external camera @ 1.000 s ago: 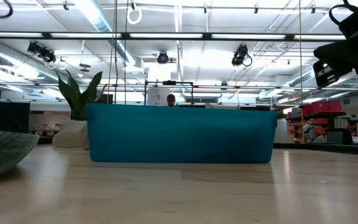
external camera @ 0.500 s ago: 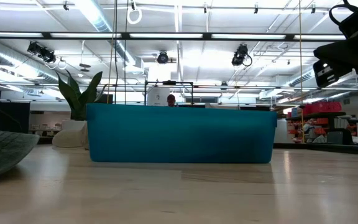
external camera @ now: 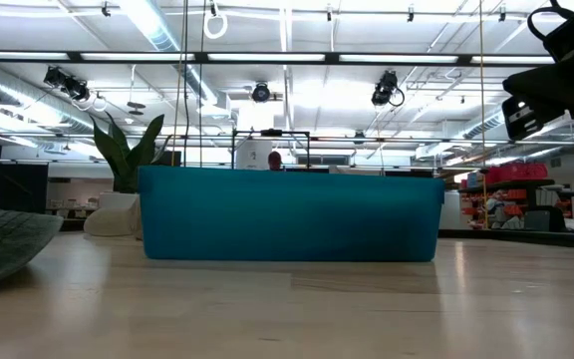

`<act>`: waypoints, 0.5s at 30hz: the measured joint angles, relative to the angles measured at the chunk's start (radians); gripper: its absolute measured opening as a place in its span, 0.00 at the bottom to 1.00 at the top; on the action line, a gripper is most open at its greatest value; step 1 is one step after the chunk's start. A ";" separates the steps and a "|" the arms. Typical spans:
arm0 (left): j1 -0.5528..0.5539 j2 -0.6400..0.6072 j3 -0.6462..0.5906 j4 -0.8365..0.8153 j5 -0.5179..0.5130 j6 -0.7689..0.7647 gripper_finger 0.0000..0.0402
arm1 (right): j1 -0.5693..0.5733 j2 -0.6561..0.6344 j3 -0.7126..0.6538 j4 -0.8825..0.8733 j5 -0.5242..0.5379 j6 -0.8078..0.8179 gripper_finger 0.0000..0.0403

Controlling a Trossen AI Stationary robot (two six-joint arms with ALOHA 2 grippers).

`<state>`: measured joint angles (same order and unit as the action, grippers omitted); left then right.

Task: Pick & Place hat
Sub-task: Put the black cap into the red bin

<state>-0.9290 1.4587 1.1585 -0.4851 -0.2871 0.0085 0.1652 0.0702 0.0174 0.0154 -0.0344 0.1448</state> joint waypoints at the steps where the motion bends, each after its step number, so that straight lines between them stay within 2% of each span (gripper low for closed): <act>1: -0.001 0.019 0.021 -0.028 -0.001 -0.011 0.12 | 0.000 0.000 0.000 0.000 0.000 0.000 0.07; 9: 0.000 0.124 0.060 -0.219 -0.003 -0.128 0.43 | 0.000 0.000 0.000 0.000 0.000 0.000 0.07; 12: 0.006 0.161 0.060 -0.330 0.025 -0.200 0.50 | 0.000 0.000 0.000 0.000 0.000 0.000 0.07; 15: 0.012 0.195 0.060 -0.352 0.044 -0.233 0.52 | 0.000 0.000 0.000 0.000 0.000 0.000 0.07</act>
<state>-0.9174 1.6535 1.2182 -0.8373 -0.2434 -0.2243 0.1653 0.0703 0.0174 0.0154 -0.0341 0.1448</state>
